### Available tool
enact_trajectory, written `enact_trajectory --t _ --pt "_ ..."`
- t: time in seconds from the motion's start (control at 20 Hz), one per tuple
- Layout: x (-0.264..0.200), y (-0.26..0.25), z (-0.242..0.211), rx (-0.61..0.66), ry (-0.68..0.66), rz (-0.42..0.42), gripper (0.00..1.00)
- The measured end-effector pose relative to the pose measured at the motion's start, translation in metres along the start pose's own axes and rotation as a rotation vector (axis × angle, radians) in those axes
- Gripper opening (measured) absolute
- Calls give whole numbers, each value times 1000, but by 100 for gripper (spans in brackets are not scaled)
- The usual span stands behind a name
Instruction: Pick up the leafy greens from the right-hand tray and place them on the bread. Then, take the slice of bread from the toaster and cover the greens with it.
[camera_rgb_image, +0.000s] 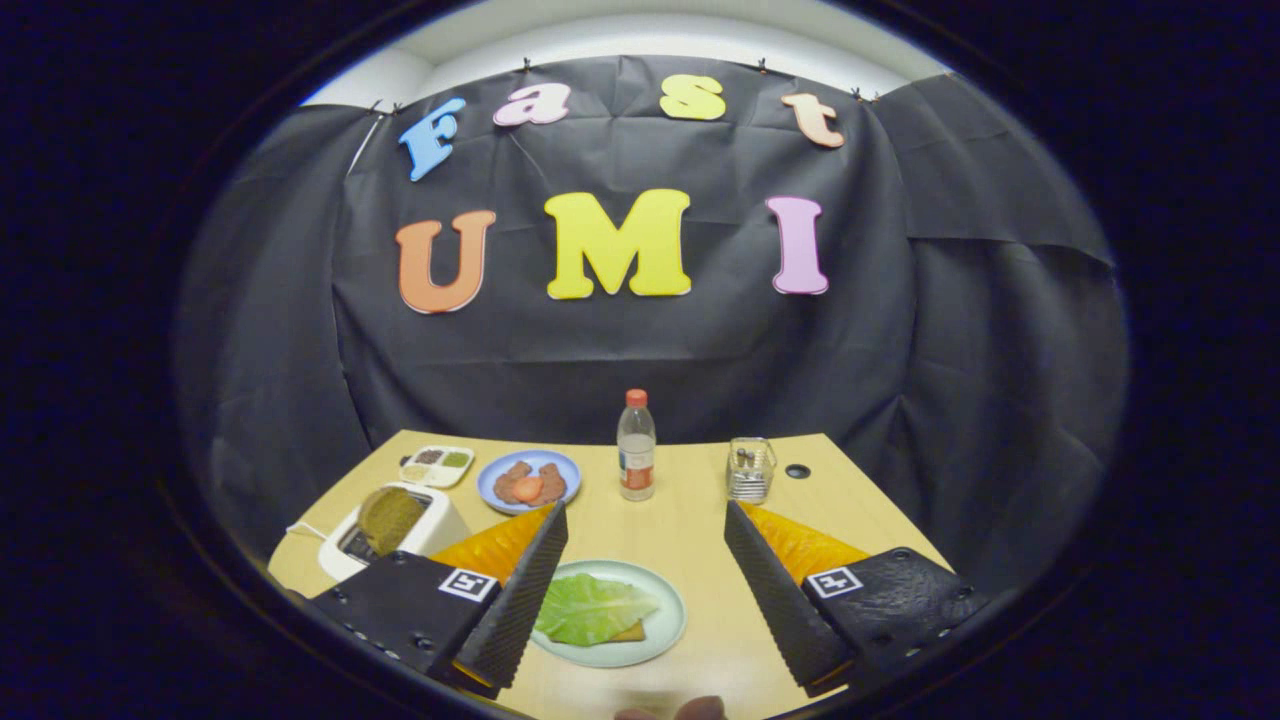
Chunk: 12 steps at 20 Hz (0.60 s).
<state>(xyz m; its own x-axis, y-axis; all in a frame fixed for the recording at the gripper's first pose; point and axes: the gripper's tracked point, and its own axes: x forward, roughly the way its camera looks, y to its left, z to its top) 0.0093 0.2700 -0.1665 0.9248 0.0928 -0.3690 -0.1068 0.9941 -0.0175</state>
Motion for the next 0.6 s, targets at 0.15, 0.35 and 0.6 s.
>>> enact_trajectory --t 0.15,0.35,0.6 --pt "-15 61 13 16 -18 76 96" --pt "-17 145 6 24 4 180 96" --pt "9 224 -26 17 76 218 97"
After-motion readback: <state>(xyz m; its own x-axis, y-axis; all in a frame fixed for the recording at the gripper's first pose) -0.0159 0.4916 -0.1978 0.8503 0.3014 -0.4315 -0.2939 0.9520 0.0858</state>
